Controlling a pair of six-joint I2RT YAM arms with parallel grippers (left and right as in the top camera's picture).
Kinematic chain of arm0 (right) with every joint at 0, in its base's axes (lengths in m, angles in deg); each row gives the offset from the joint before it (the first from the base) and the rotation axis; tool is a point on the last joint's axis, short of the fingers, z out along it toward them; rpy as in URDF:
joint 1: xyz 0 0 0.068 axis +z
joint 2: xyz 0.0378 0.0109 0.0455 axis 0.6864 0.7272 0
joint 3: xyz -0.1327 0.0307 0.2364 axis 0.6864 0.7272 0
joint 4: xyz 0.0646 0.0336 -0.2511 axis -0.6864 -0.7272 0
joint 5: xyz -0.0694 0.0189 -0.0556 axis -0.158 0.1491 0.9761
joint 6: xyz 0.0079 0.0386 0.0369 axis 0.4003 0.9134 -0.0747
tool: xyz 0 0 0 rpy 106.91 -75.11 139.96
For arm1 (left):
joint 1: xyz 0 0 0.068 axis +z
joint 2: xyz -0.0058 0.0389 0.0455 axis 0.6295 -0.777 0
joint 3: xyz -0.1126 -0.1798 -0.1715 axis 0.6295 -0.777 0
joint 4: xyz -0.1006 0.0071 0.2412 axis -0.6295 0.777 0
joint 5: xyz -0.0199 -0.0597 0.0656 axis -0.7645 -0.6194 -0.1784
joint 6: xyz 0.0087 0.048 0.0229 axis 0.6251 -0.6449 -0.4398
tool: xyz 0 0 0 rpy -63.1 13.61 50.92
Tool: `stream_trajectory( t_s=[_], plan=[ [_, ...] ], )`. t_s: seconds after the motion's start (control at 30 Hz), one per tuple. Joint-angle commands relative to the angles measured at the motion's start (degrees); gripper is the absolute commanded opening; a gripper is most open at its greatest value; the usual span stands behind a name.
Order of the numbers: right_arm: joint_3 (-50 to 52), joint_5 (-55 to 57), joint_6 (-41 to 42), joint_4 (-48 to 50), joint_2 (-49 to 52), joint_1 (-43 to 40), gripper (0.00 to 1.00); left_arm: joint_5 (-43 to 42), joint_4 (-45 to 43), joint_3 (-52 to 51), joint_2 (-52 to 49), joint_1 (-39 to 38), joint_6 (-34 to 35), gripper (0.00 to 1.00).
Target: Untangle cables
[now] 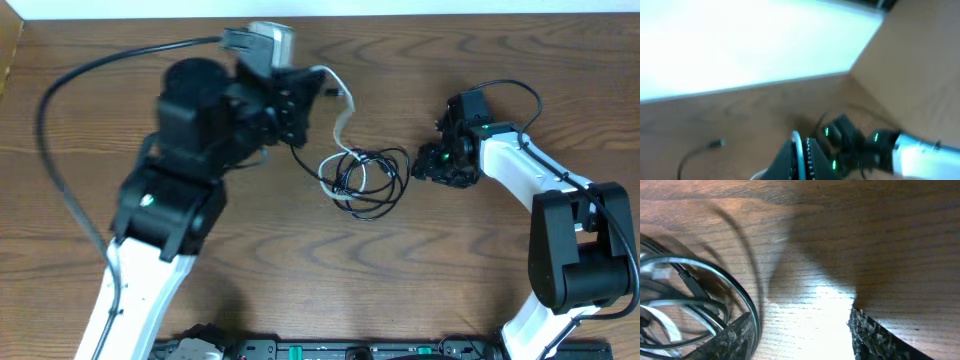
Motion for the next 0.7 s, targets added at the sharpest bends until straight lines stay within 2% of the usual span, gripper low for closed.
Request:
stream_trajectory(
  t_s=[0.0,0.43,0.57,0.67],
  plan=[
    [0.8,-0.5,-2.2,0.0,1.2,-0.2,0.59,0.1,-4.4,0.8,4.5,2.6,2.5,0.07],
    [0.8,-1.3,-2.5,0.5,1.2,-0.2,0.62,0.1,-17.0,1.0,14.8,3.1,2.5,0.07],
    [0.6,-10.1,-9.1,3.4,1.2,-0.2,0.68,0.1,-17.7,1.6,16.1,3.1,2.6,0.07],
    [-1.3,-18.9,-15.5,3.5,0.3,-0.1,0.65,0.1,-17.9,2.0,16.1,3.1,4.5,0.08]
  ],
)
